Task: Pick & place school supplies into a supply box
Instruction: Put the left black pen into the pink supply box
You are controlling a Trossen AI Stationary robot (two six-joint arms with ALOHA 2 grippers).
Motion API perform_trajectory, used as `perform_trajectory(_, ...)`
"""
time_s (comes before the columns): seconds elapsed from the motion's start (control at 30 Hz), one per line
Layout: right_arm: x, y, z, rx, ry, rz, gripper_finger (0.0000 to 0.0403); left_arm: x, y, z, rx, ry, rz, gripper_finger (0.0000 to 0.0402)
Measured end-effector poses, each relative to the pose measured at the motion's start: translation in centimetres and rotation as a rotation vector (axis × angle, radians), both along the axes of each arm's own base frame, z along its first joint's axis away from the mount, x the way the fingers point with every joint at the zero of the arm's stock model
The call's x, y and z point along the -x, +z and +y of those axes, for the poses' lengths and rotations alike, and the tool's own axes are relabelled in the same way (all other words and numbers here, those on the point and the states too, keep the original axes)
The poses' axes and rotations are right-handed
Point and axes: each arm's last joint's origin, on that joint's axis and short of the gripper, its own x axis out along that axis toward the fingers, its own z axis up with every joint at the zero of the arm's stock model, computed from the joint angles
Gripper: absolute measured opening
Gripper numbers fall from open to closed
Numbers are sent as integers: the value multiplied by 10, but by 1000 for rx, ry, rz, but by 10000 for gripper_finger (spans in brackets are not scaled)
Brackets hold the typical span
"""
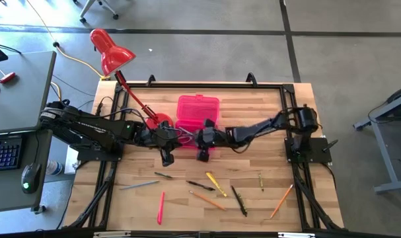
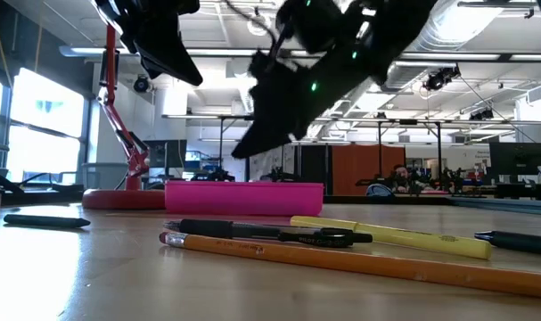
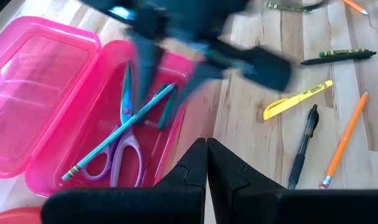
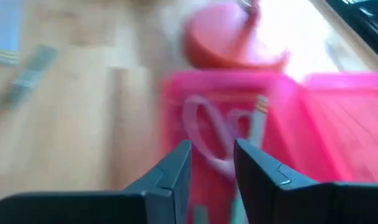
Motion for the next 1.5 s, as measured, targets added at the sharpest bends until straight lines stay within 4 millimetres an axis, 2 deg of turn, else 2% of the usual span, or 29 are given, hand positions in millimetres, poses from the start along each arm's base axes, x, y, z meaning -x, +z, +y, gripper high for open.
perform_trajectory(0.2, 10, 6, 63, -62, 106, -3, 101, 0, 0, 0, 1, 0, -2, 40)
perform_trajectory(0.37, 21, -8, 114, -83, 104, 1, 101, 0, 0, 0, 7, 3, -4, 40)
perform_trajectory(0.47, 28, -18, 138, -74, 86, -4, 101, 0, 0, 0, 13, -2, -4, 40)
perform_trajectory(0.57, 32, -27, 152, -82, 53, -13, 101, 0, 0, 0, 12, -2, -3, 40)
perform_trajectory(0.7, 28, -41, 159, -102, 60, -51, 101, -1, 1, 0, 13, -1, -10, 40)
perform_trajectory(0.87, 14, -67, 152, -157, 65, -37, 101, -1, 1, 0, 14, -1, -12, 40)
perform_trajectory(1.1, 0, -74, 154, -178, 78, -36, 101, -1, 1, 0, 13, -1, -10, 40)
perform_trajectory(1.33, -3, -95, 153, -132, 54, -7, 101, -1, 1, 0, 13, -1, -10, 40)
perform_trajectory(1.5, -2, -97, 151, -40, 75, 19, 69, -1, 1, 0, 12, -1, -10, 40)
